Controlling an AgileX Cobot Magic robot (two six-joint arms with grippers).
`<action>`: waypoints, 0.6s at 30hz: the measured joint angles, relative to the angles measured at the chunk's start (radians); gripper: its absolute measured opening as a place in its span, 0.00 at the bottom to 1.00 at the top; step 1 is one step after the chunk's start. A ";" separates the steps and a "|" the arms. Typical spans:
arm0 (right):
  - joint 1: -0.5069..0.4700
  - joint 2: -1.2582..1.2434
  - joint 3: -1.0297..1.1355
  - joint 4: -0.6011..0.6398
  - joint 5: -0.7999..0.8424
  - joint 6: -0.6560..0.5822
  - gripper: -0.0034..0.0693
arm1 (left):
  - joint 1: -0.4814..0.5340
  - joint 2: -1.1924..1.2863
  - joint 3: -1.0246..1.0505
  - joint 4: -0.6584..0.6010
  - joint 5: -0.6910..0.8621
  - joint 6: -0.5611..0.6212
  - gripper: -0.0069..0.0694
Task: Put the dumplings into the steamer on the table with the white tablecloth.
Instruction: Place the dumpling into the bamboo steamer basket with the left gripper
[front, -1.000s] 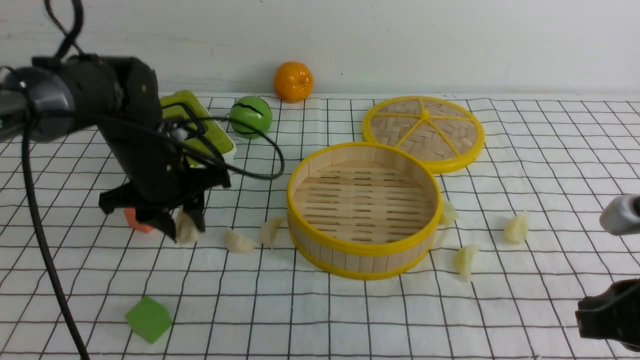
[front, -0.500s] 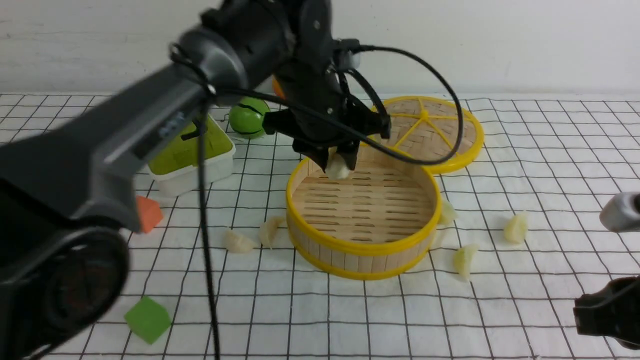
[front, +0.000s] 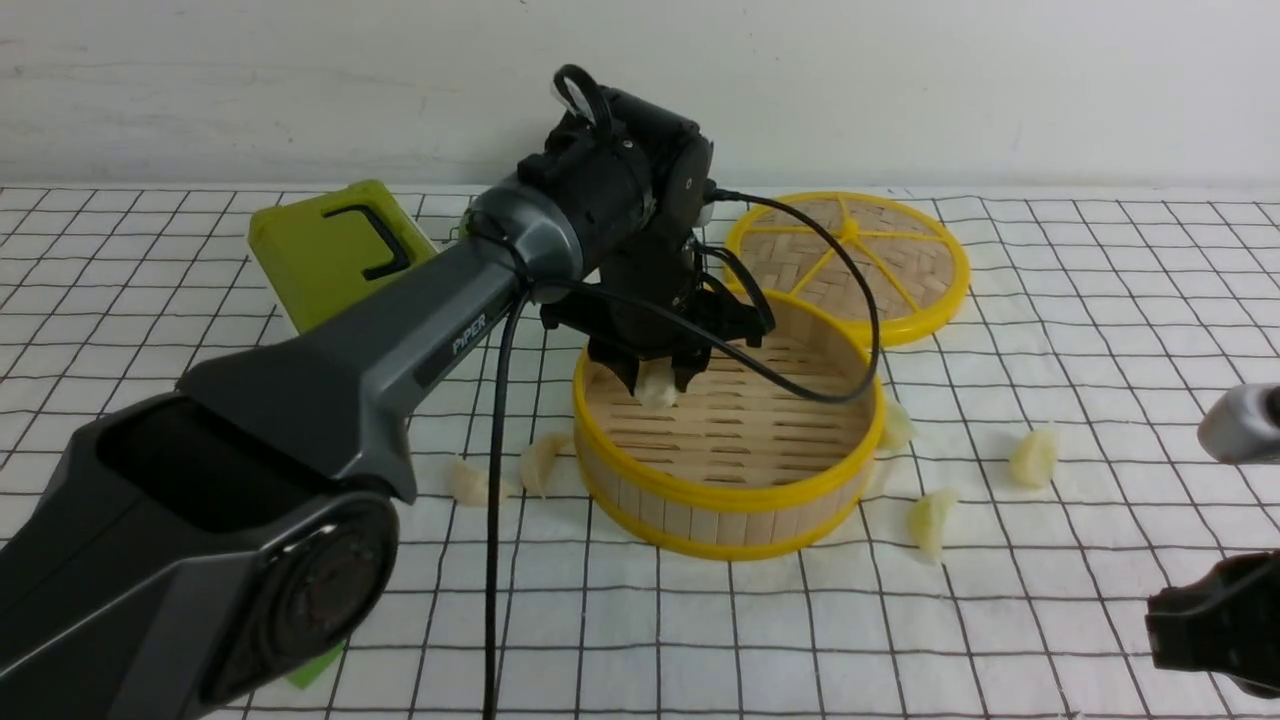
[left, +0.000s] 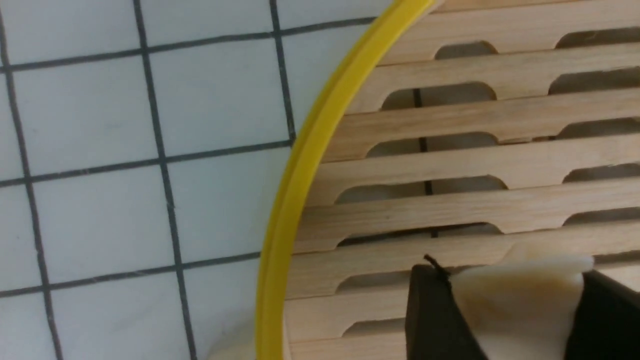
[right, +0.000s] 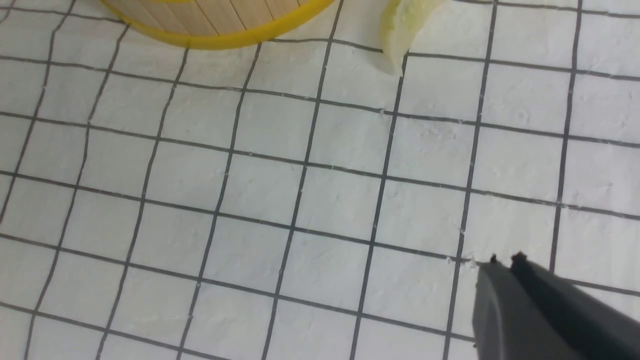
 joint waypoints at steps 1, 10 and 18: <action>0.000 0.000 0.000 0.000 0.000 -0.001 0.07 | 0.000 0.000 0.000 -0.006 0.002 0.000 0.59; 0.000 0.000 0.000 0.000 0.000 -0.002 0.09 | 0.002 -0.131 0.002 -0.001 0.059 -0.005 0.74; 0.000 0.000 0.000 0.000 0.000 -0.002 0.09 | 0.092 -0.396 0.040 0.052 0.063 0.032 0.74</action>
